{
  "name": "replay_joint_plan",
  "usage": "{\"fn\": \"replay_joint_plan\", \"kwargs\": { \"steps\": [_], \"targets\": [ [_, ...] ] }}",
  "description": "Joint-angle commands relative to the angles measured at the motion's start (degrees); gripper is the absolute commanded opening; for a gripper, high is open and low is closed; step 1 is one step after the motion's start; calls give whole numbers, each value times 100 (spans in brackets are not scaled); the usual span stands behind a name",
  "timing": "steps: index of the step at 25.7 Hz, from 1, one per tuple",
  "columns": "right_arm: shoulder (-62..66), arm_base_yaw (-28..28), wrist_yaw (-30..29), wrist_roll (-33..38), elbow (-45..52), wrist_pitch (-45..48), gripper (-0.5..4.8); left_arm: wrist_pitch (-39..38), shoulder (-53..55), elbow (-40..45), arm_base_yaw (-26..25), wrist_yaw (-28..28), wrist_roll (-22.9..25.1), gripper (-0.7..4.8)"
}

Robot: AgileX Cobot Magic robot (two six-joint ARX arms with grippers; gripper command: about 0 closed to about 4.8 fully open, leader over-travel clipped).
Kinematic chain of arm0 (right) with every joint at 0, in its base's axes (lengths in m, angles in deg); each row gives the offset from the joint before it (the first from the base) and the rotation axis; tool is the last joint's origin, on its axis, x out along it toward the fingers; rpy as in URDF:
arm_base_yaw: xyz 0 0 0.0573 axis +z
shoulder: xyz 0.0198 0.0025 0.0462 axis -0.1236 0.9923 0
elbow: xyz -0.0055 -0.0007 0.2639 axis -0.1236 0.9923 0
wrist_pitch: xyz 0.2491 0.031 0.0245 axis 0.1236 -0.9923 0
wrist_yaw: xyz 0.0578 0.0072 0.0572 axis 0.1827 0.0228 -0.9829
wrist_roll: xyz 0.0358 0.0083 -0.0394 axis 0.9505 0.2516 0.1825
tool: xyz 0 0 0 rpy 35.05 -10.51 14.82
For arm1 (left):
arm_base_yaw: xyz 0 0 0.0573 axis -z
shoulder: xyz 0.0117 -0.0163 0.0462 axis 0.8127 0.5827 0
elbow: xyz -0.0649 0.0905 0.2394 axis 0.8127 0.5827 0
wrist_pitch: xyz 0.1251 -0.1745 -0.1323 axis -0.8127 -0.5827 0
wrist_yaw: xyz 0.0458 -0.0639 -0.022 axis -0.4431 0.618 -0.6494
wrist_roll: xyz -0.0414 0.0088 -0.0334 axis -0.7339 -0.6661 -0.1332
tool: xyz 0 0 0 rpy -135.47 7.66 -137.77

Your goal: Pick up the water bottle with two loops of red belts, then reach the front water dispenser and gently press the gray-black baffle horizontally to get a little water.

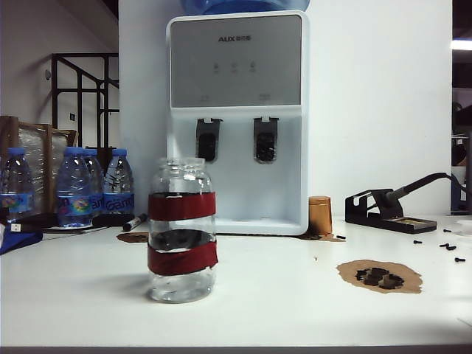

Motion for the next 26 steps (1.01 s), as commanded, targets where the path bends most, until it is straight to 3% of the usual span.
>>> {"fn": "replay_joint_plan", "kwargs": {
  "steps": [1, 9, 10, 26],
  "targets": [
    [0, 13, -15, 20, 24, 68, -3, -704, -619, 9, 234, -258, -4, -5],
    [0, 13, -15, 37, 24, 68, -3, -1993, -1961, 9, 459, -402, 87, -5],
    [0, 13, -15, 37, 24, 68, -3, -2424, -2260, 9, 459, -411, 87, -5],
    [0, 20, -15, 48, 24, 68, -3, -2409, -2531, 7, 461, -603, 90, -4]
  ]
}}
